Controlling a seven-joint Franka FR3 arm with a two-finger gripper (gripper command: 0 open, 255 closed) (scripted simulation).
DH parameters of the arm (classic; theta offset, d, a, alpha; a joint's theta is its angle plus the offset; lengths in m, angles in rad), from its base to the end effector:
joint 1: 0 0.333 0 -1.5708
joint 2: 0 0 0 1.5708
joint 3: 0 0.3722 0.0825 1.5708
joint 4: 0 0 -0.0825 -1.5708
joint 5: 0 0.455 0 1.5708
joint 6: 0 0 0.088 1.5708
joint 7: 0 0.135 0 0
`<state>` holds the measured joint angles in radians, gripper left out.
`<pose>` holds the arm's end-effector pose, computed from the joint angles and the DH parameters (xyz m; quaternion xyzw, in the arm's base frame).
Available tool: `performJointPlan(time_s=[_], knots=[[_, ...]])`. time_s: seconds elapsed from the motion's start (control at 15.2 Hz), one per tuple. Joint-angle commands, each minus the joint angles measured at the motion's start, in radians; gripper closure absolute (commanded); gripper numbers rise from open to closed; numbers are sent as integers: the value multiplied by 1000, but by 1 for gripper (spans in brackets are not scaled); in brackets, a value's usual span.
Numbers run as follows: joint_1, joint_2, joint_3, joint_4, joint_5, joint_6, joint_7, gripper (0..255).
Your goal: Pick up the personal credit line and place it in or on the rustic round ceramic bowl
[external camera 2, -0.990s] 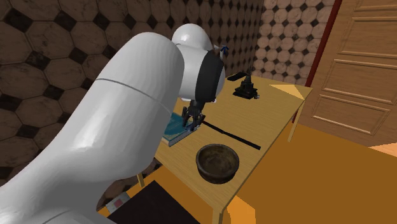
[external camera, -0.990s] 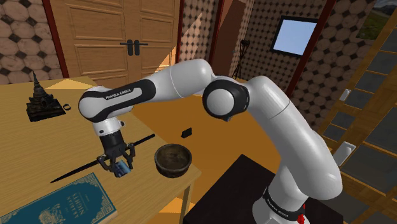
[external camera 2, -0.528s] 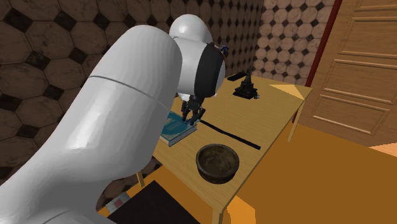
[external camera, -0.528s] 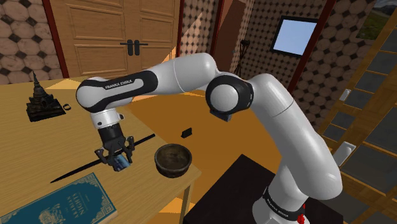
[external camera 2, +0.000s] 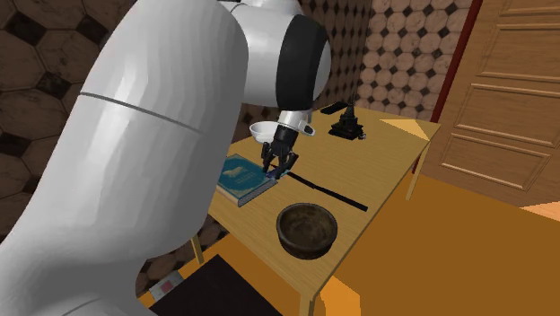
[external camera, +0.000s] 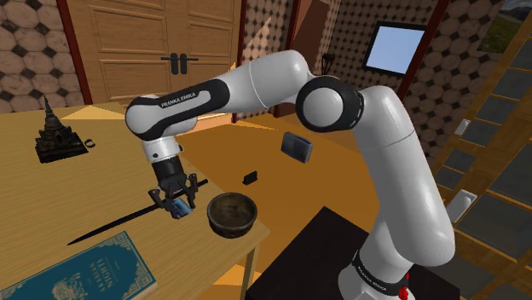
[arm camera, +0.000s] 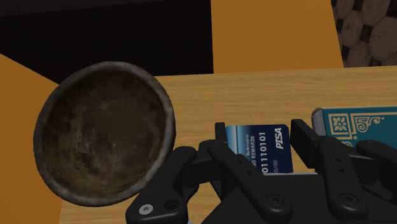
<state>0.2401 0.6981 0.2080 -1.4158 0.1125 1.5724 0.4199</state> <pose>0.6729 0.3133 0.2510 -0.9577 0.0067 0.2877 0.0038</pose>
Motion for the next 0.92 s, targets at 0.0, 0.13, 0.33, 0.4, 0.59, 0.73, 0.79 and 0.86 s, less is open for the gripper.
performJointPlan(time_s=[0.0, 0.13, 0.33, 0.4, 0.59, 0.73, 0.79, 0.86], knots=[[-29, -57, -7, -92, -2, 28, -34, 255], [-57, -116, -16, -182, -4, 54, -69, 255], [-97, -196, -31, -300, -10, 84, -122, 255], [-110, -221, -37, -335, -13, 92, -139, 255], [-149, -290, -57, -433, -25, 114, -194, 255], [-174, -333, -71, -491, -35, 126, -230, 255], [-191, -360, -82, -527, -43, 133, -255, 255], [-190, -352, -83, -531, -44, 144, -255, 255]])
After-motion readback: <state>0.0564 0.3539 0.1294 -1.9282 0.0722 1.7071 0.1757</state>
